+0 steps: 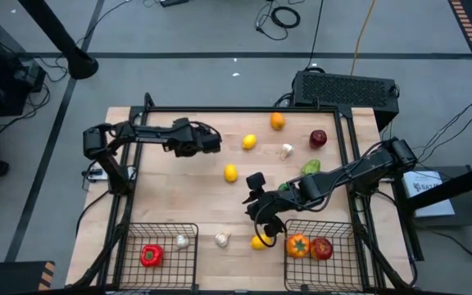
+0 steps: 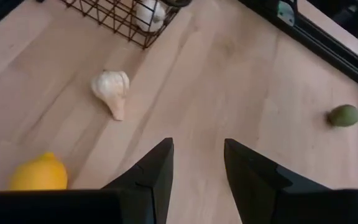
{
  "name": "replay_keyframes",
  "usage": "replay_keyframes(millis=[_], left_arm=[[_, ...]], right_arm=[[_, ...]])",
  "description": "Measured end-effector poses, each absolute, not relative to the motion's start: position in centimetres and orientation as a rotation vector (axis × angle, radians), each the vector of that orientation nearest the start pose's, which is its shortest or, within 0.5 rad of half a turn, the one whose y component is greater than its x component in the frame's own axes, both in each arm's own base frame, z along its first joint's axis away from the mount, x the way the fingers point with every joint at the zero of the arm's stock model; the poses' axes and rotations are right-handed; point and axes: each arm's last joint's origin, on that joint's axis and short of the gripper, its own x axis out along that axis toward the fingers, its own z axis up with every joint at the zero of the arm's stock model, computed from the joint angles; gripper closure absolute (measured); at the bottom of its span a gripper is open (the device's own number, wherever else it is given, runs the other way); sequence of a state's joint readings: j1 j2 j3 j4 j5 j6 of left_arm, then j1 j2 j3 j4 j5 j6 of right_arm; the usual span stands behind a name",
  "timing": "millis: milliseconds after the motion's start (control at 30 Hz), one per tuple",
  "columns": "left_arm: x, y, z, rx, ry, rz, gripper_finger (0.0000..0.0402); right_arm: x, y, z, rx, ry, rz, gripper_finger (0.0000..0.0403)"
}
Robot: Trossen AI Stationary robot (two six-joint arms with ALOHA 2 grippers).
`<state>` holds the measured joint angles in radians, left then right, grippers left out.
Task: Sort produce into baskets
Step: Put the green lime into the right black wire basket
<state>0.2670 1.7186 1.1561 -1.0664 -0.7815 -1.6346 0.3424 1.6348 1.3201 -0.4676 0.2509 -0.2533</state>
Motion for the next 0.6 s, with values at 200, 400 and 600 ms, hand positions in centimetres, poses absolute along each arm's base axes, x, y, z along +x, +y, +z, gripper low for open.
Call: replay_keyframes(millis=[200, 400, 600], left_arm=[[28.0, 8.8, 18.0, -0.674, 0.552, 1.845, 0.0015], [28.4, 9.1, 16.2, -0.65, 0.525, 1.903, 0.0016], [28.7, 9.2, 14.3, -0.65, 0.5, 1.963, 0.0016]], right_arm=[[33.8, 11.4, 28.0, -0.492, 0.733, 0.245, 0.0268], [33.8, 11.5, 28.0, -0.508, 0.728, 0.288, 0.0268], [33.7, 11.7, 28.0, -0.494, 0.722, 0.362, 0.0268]])
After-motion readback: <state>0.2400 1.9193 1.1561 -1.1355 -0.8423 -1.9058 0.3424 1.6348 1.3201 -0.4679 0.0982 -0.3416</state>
